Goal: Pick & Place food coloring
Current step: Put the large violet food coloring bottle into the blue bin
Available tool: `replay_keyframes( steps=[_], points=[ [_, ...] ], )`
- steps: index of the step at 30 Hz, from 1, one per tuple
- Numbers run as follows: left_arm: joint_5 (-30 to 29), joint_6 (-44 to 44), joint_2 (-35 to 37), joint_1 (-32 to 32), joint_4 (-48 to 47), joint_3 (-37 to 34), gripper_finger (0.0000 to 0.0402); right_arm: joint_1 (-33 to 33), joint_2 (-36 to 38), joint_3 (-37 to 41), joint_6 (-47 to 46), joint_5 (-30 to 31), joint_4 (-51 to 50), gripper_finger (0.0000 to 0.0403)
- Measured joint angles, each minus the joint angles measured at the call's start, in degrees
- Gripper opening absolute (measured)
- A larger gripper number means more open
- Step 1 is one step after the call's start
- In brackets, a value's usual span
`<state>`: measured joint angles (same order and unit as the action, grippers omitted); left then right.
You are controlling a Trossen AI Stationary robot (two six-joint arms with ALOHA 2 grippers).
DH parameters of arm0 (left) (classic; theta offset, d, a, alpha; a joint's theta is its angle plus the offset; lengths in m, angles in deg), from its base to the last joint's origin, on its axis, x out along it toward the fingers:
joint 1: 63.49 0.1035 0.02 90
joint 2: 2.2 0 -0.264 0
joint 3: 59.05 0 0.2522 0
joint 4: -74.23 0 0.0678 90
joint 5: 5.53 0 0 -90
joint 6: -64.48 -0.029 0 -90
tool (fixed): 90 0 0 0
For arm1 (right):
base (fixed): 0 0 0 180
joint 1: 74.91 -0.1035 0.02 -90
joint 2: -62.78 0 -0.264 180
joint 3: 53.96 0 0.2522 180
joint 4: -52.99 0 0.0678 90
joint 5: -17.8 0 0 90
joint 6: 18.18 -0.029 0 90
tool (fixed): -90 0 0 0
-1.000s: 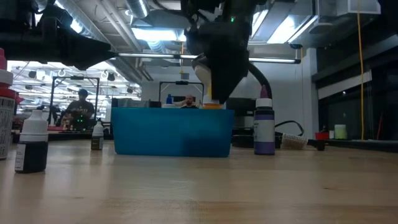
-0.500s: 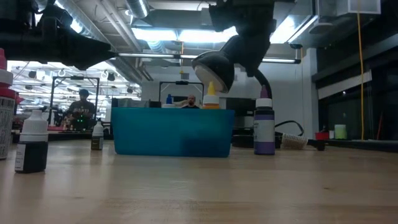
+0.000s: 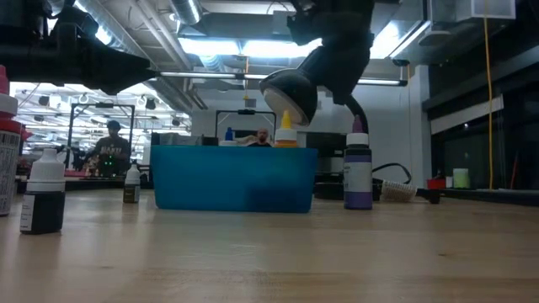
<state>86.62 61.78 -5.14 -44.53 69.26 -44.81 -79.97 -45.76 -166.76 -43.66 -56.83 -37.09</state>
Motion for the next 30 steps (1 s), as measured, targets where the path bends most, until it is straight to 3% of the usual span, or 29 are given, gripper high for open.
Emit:
replay_keyframes(
  steps=[6,16,21,25,30],
  points=[
    [0.0,0.0,0.0,0.0,0.01,0.01,0.0251,0.0,1.55,0.13,-4.94,2.6,-10.42,0.018],
    [0.0,0.0,0.0,0.0,0.0,-0.01,0.0251,-1.99,6.59,0.09,-10.19,3.97,-10.18,0.018],
    [-0.02,0.0,0.0,0.0,0.01,0.01,0.0251,-3.42,8.51,0.51,-14.67,8.52,-7.94,0.018],
    [0.0,0.0,0.0,0.0,0.0,-0.01,0.0251,-4.23,12.34,7.13,-19.04,11.14,-1.94,0.018],
    [0.0,0.0,-0.01,0.0,0.0,0.01,0.0251,-4.26,18.73,19.59,-18.91,8.5,10.49,0.018]
  ],
)
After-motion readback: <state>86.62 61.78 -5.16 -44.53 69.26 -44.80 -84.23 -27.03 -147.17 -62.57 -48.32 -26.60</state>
